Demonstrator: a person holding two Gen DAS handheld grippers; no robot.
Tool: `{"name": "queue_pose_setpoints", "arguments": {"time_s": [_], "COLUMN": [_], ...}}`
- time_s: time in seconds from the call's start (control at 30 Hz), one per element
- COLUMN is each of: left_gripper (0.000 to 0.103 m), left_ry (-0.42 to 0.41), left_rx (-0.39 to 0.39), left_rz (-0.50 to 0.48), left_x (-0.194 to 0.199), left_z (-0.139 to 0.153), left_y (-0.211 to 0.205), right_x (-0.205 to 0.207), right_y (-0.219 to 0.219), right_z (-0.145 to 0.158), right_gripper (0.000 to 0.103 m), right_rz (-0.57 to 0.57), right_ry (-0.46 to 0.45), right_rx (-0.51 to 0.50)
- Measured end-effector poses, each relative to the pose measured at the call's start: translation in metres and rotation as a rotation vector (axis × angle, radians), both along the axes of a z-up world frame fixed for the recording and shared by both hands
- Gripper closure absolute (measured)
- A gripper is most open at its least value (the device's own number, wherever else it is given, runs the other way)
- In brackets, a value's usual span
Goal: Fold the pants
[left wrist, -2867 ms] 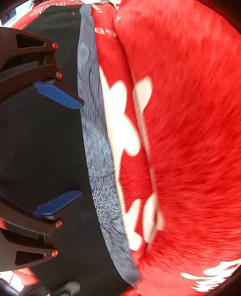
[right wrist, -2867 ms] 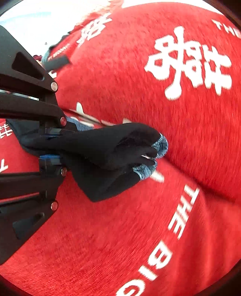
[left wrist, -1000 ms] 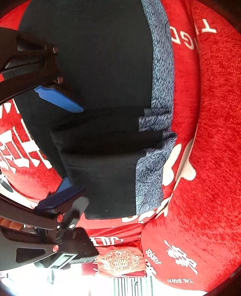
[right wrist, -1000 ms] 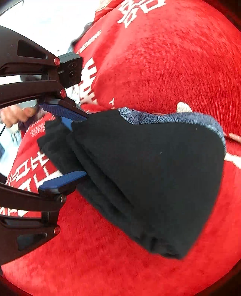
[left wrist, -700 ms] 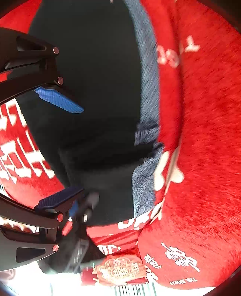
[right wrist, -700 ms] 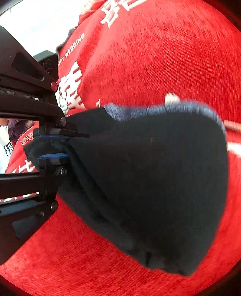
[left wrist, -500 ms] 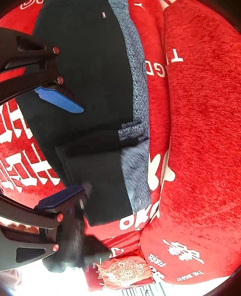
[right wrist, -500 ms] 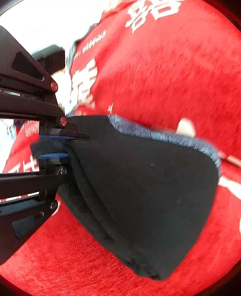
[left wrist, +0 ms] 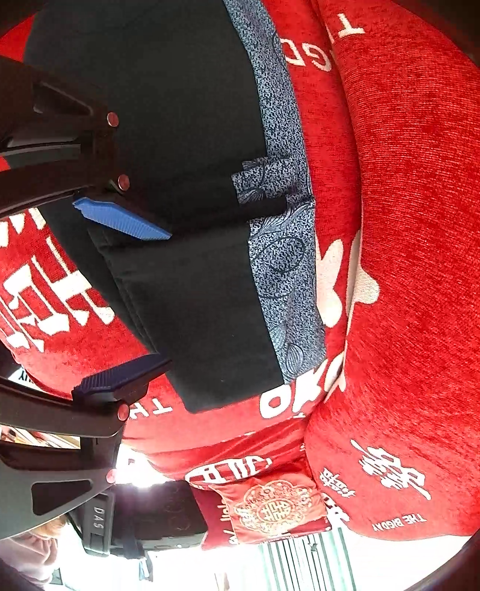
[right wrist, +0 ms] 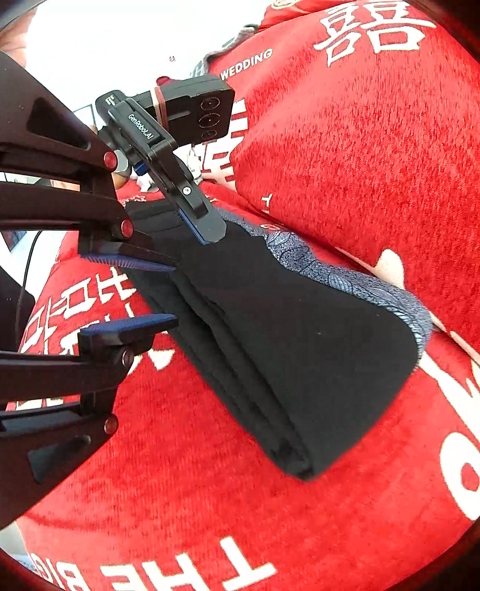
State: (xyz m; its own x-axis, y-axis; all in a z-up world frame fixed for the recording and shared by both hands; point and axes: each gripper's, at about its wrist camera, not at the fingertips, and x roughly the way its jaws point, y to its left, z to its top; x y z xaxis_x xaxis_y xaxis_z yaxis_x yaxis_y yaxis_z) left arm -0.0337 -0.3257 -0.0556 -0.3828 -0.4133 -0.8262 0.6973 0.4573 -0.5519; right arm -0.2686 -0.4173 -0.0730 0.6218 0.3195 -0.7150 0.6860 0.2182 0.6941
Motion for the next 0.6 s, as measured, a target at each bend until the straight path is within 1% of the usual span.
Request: {"name": "queue_pose_setpoints", "arguments": {"time_s": [0.1,0.2,0.33,0.4,0.43,0.47,0.57,0.6], "left_gripper": [0.038,0.038,0.038,0.072,0.099,0.098,0.098,0.098], "left_ry": [0.018,0.044,0.032,0.007,-0.021,-0.049,-0.098,-0.097], "left_rx": [0.017,0.010,-0.007,0.009,0.046,0.068,0.068,0.070], "left_rz": [0.012,0.013,-0.009,-0.023,-0.032,-0.027,-0.011,-0.006], "left_x": [0.001,0.000,-0.007,-0.011,-0.012,-0.012,-0.007,-0.005], "left_z": [-0.005,-0.009,-0.006,-0.005,-0.008,-0.008,0.000,-0.001], "left_y": [0.002,-0.001,-0.009,-0.013,-0.015,-0.013,0.000,0.005], "right_x": [0.006,-0.003,-0.024,-0.027,-0.027,-0.022,-0.017,-0.013], "right_y": [0.000,-0.002,-0.008,-0.011,-0.012,-0.014,-0.028,-0.036], "right_z": [-0.001,0.002,0.008,0.012,0.015,0.020,0.043,0.052], "right_gripper": [0.075,0.075,0.075,0.075,0.075,0.075,0.075,0.075], "right_rz": [-0.008,-0.015,-0.011,-0.003,0.002,0.008,0.048,0.074], "right_ry": [-0.001,-0.004,0.001,0.011,0.020,0.027,0.035,0.041], "right_rx": [0.002,0.004,-0.002,-0.021,-0.036,-0.052,-0.140,-0.184]}}
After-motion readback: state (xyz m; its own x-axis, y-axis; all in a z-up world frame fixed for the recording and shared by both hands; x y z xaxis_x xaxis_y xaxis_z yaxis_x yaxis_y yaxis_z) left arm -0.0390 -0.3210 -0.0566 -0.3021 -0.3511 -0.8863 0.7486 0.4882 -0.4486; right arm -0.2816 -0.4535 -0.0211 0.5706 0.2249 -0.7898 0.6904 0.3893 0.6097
